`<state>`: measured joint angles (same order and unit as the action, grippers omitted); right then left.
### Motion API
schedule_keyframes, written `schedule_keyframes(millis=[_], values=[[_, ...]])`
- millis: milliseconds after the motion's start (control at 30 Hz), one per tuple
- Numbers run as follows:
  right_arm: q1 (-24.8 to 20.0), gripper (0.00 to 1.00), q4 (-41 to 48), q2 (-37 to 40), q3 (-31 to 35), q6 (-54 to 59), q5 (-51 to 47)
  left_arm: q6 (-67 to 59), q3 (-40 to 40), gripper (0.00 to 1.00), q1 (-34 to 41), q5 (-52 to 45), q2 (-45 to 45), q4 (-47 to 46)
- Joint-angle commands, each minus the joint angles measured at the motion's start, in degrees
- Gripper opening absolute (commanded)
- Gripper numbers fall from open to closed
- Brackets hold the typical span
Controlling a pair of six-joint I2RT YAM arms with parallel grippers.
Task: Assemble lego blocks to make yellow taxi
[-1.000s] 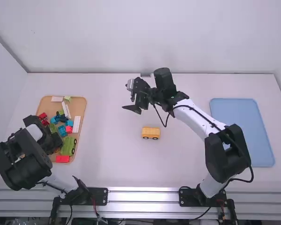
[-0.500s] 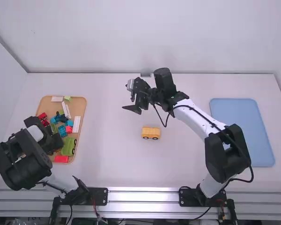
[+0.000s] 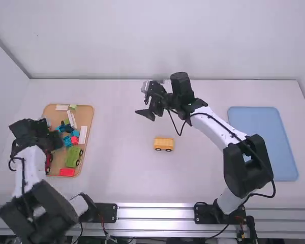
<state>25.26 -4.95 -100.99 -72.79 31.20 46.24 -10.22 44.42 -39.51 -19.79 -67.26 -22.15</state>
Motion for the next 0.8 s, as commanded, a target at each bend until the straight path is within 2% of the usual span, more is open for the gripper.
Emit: schedule_keyframes(millis=[0,167,267,300,400,433,533,567,600,767], values=[[-1.81,0.99,0.2,-0.61,-1.79,-1.42,7.06,-6.38,-3.1,0.22,4.15,-15.69,5.05,2.27],[-4.35,0.99,1.42,-1.01,-1.73,-1.44,17.84,-12.46,-7.58,0.23,13.57,-30.93,8.22,13.31],[-5.51,0.99,1.4,-2.54,-1.7,-1.44,28.96,-13.6,-10.71,0.26,22.71,-40.57,6.62,26.23],[-5.53,0.99,1.38,-2.56,-1.7,-1.44,29.51,-13.6,-10.8,0.27,23.1,-40.83,6.47,26.82],[-5.81,0.99,2.03,-3.72,-1.7,-1.33,37.64,-10.84,-11.19,0.27,31.76,-42.53,1.84,38.56],[-5.81,0.99,2.05,-3.72,-1.7,-1.22,38.14,-10.19,-11.17,0.27,32.57,-42.42,1.31,39.74],[-5.6,0.99,2.29,-4.13,-1.73,-0.76,40.79,-4.76,-11.17,0.27,39.76,-42.34,-4.59,52.24],[-5.6,0.99,2.29,-4.13,-1.73,-0.76,40.79,-4.76,-11.17,0.27,39.76,-42.34,-4.59,52.24],[-5.62,1.0,1.99,-4.15,-1.73,-0.79,41.24,-2.71,-11.17,0.28,42.03,-42.34,-6.99,57.05],[-5.62,0.91,0.68,-4.15,-1.73,-0.98,40.98,4.42,-11.17,0.3,46.71,-42.34,-13.57,70.47]])
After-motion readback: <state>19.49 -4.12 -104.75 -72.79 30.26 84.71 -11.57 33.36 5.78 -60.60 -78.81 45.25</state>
